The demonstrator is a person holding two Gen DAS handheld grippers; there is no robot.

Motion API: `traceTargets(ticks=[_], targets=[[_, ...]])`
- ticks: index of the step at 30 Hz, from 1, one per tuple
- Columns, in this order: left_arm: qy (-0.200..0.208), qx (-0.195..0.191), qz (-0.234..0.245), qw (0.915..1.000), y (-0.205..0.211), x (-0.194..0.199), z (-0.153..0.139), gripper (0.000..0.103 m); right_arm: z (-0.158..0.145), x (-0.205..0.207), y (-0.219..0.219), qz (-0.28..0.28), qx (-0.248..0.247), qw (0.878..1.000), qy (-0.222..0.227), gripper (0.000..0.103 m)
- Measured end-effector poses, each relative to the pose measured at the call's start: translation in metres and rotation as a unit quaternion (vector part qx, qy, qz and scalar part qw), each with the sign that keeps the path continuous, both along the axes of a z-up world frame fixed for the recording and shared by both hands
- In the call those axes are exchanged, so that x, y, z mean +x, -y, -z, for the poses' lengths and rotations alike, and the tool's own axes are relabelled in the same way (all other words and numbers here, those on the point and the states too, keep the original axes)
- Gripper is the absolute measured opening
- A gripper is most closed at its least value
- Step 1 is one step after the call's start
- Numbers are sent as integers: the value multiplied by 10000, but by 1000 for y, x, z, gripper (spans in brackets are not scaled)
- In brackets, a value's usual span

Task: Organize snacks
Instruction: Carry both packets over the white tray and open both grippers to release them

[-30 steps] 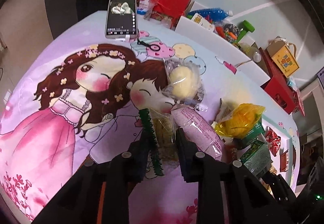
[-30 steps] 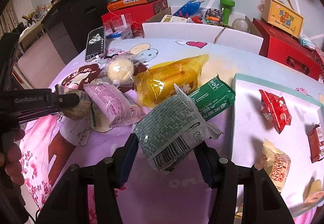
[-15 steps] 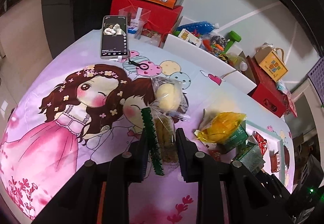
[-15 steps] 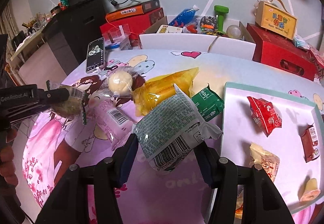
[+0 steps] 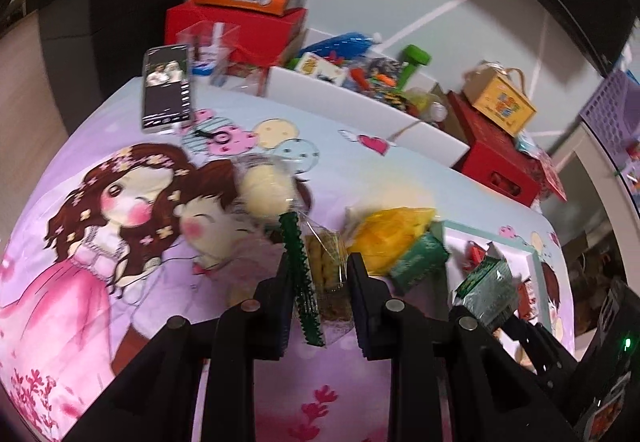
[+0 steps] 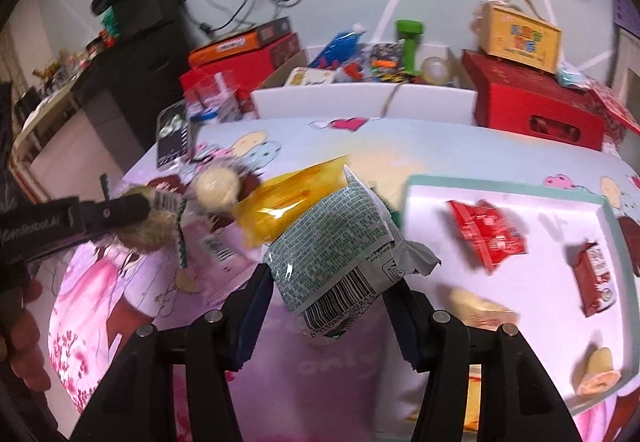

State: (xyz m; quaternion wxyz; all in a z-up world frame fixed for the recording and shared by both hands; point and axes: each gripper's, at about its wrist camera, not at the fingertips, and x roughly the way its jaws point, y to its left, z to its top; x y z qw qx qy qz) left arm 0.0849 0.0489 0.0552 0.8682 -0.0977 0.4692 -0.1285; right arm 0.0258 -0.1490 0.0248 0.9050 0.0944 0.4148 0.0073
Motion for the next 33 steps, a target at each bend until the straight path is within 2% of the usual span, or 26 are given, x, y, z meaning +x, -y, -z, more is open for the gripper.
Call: traceTargets(ticks=[10, 19, 28, 33], targets=[[63, -401, 992, 9942, 69, -2, -5, 27, -7, -17, 87, 1139, 82, 9934, -36, 59], [-78, -301, 1794, 9833, 134, -10, 11, 27, -10, -45, 162, 2030, 145, 9790, -72, 59], [-20, 207, 2167, 9760, 184, 0, 27, 27, -3, -49, 182, 2226, 347, 9742, -141, 59], [-62, 248, 2205, 9750, 196, 8, 38, 27, 5, -45, 183, 2206, 387, 9743, -259, 60]])
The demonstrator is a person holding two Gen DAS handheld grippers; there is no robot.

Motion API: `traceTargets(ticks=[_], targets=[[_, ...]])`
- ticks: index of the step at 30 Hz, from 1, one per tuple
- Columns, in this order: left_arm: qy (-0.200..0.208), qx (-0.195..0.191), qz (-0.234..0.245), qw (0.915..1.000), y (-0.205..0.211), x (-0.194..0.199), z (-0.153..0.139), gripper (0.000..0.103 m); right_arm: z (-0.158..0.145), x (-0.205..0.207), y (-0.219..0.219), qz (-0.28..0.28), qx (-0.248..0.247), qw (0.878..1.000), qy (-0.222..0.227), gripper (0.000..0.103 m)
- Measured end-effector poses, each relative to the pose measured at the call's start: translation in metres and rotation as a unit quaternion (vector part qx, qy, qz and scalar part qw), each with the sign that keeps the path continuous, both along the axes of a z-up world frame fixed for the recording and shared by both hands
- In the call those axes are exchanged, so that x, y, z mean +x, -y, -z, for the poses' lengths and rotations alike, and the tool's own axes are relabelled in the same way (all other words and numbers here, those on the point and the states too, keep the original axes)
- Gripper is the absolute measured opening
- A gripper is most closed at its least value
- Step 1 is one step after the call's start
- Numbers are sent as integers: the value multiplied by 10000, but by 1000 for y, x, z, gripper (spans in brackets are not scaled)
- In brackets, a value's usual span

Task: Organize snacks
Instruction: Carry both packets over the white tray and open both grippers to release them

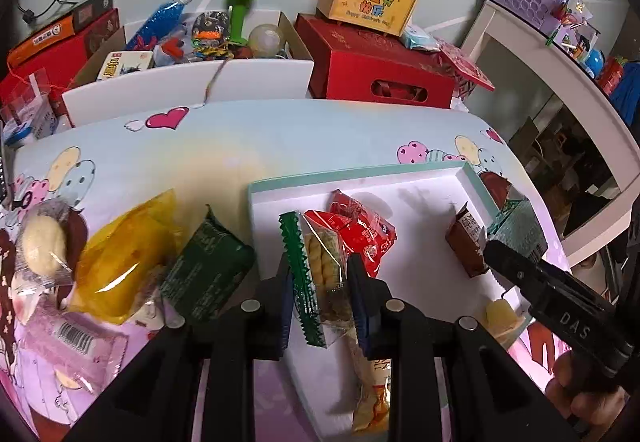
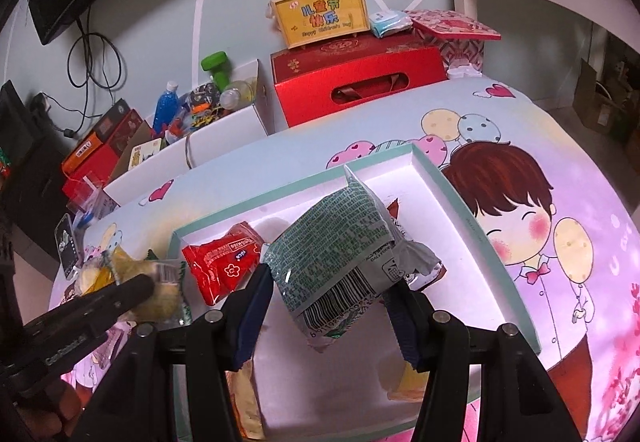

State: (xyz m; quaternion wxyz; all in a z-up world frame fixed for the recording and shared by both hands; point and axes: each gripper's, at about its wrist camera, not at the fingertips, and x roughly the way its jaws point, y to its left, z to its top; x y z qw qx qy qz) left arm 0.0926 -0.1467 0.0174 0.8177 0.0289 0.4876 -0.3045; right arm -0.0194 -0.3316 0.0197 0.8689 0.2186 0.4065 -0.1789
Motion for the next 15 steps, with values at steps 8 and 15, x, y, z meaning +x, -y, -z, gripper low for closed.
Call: traceTargets(ticks=[8, 15], targets=[[-105, 38, 62, 9999, 12, 7, 18, 27, 17, 10, -2, -34, 61, 9995, -302, 60], [-176, 157, 99, 9997, 19, 4, 24, 27, 23, 15, -5, -93, 60, 9990, -429, 60]])
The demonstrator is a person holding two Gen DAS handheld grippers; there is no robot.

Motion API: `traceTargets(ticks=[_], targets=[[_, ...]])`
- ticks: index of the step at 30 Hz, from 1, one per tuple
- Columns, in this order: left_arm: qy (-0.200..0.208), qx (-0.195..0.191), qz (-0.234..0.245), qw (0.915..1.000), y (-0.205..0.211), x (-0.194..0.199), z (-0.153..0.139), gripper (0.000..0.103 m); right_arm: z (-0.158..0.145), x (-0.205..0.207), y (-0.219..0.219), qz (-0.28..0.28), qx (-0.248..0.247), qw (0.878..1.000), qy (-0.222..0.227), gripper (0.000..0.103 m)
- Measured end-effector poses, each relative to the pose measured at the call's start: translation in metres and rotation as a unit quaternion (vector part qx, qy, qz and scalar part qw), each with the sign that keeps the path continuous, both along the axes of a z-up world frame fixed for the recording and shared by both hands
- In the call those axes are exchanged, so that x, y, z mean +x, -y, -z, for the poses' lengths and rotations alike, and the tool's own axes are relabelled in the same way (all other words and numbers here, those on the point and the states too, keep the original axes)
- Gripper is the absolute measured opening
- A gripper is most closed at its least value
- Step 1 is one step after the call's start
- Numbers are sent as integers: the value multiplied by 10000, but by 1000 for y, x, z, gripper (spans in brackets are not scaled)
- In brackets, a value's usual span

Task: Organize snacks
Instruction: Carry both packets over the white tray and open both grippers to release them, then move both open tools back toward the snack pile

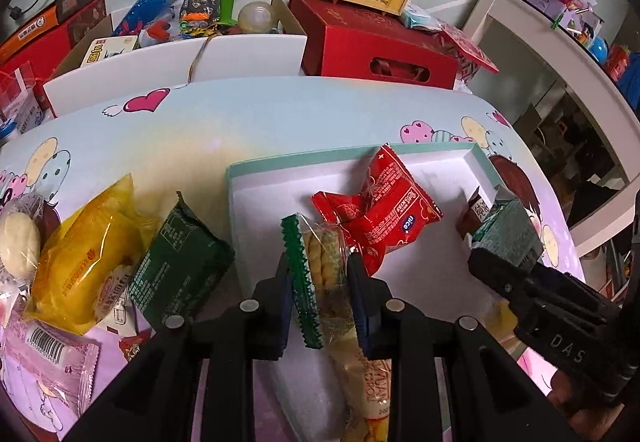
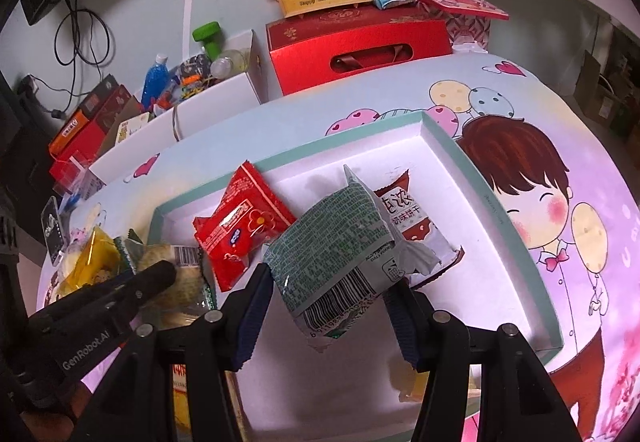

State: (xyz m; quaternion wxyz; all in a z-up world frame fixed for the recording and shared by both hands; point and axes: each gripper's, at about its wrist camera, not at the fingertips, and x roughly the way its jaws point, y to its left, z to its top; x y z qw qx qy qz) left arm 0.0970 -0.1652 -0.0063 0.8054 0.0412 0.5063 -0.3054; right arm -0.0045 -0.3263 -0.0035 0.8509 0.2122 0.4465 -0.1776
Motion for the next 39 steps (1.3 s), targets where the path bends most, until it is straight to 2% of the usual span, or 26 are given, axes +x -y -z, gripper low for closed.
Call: traceTargets(ticks=[1, 3, 4, 5, 12, 15, 16, 17, 19, 24, 28, 30, 32, 39], targets=[[-4, 4, -4, 10000, 0, 0, -1, 29, 1, 0, -1, -13, 6, 10000, -14, 60], [20, 42, -22, 10000, 0, -1, -3, 40, 1, 1, 0, -11, 4, 10000, -27, 61], [29, 65, -51, 10000, 0, -1, -4, 54, 1, 1, 0, -5, -2, 10000, -34, 61], [29, 96, -74, 9999, -1, -2, -6, 61, 1, 1, 0, -7, -6, 10000, -48, 61], [84, 122, -220, 9996, -9, -4, -19, 62, 4, 4, -1, -41, -14, 9999, -144, 61], [58, 178, -295, 9994, -12, -4, -20, 66, 5, 5, -3, -73, -24, 9998, -175, 61], [63, 204, -327, 9992, -13, -3, -20, 73, 5, 5, -3, -84, -21, 9998, -177, 63], [74, 232, -357, 9991, -13, -3, -20, 78, 5, 5, -3, -74, -17, 9998, -169, 69], [95, 312, -401, 9987, -14, -3, -20, 79, 6, 4, -2, -36, -34, 9998, -181, 77], [65, 472, -499, 9976, -16, -2, -16, 79, 5, 4, -1, -19, -33, 9998, -188, 77], [105, 675, -636, 9956, -18, 0, -12, 85, 5, 4, -2, -36, -67, 9997, -211, 78], [172, 762, -703, 9945, -20, 0, -12, 87, 4, 4, -2, -21, -146, 9997, -181, 87], [193, 757, -765, 9940, -22, 1, -12, 95, 2, 2, -3, 7, -297, 9995, -144, 102], [332, 723, -909, 9927, -27, 2, -16, 95, 0, 1, 0, 44, -398, 9992, -57, 103]])
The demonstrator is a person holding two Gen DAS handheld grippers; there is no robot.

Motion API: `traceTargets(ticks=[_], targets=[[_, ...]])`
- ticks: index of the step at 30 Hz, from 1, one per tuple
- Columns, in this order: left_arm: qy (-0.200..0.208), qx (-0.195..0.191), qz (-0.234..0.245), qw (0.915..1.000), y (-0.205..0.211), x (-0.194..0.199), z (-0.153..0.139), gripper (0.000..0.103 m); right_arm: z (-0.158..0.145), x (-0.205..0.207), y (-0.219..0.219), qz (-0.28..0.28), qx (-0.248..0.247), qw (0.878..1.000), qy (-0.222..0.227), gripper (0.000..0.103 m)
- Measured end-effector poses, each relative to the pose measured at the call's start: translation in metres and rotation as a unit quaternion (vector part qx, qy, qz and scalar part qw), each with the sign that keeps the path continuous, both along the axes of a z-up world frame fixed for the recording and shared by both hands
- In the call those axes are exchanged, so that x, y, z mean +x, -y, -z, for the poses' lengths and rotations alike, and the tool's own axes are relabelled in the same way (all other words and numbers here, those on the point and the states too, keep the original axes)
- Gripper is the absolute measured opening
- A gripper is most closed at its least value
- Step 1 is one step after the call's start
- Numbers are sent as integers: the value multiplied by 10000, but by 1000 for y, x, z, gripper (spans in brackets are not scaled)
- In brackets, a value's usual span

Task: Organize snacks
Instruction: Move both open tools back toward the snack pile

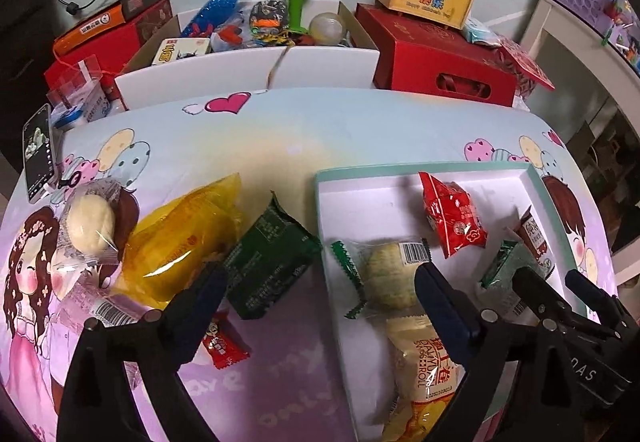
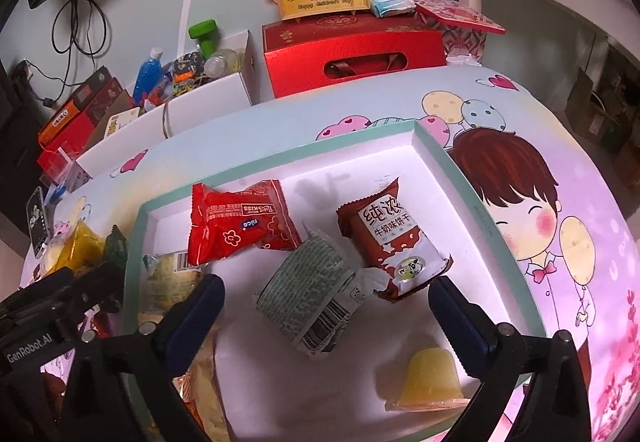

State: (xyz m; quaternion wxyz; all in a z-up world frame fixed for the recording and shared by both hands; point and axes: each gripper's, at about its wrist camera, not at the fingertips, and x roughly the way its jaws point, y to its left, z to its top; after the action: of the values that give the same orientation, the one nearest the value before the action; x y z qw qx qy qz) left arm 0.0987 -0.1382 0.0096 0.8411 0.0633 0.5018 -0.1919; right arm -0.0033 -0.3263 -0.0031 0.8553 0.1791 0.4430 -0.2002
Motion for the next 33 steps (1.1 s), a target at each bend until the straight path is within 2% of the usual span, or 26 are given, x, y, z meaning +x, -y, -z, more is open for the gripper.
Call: traceTargets(ticks=[14, 20, 23, 28, 33], targets=[[-121, -172, -156, 9997, -4, -4, -1, 95, -1, -4, 5, 191, 102, 9997, 120, 103], [-137, -349, -103, 9992, -10, -8, -11, 95, -8, -3, -3, -1, 69, 9999, 152, 103], [-93, -272, -106, 9995, -15, -9, -15, 95, -12, -2, -9, -67, -19, 9999, 150, 103], [-119, -226, -136, 9996, -34, -15, -16, 95, -16, 0, -20, -197, 85, 9996, 208, 103], [-248, -247, -639, 9973, -74, -14, -11, 95, -18, 6, -42, -464, 56, 9987, 191, 103]])
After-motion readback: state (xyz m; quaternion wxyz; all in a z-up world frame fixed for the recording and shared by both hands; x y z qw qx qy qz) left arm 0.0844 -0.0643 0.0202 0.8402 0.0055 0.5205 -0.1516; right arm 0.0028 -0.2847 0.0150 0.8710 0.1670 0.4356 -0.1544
